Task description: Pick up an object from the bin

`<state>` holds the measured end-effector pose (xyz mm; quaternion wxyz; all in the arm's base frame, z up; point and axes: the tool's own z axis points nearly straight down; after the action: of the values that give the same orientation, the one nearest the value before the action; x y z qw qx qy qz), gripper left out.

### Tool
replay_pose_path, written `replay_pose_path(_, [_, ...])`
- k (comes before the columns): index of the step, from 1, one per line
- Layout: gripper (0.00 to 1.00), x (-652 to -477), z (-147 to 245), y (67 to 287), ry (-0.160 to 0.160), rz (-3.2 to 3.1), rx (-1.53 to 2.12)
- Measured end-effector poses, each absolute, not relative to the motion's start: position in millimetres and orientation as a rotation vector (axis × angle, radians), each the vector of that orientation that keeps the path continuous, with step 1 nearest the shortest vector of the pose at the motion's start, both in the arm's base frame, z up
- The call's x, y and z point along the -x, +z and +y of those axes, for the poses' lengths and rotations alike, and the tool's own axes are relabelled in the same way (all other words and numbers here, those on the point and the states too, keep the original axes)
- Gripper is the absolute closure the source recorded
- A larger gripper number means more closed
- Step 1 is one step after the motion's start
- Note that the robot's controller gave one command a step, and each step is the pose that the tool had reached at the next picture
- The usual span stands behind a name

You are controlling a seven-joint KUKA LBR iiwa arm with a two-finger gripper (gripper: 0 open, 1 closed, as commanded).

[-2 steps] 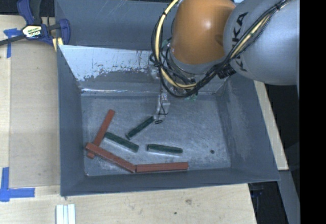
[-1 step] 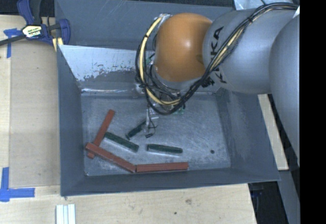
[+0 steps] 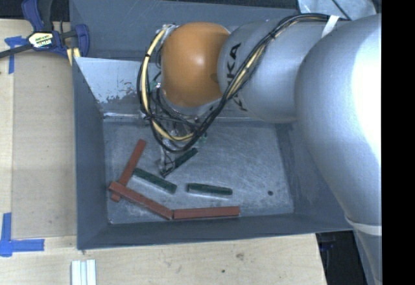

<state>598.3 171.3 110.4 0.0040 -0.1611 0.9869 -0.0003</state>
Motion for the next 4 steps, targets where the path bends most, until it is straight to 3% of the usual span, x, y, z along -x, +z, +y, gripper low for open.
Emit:
replay_pose_path(1, [1.00, -590.6, 183.1, 72.0, 0.001, 3.015, 0.863])
replay_pose_path(4, [1.00, -590.8, 182.3, 72.0, -0.001, 3.017, 0.861])
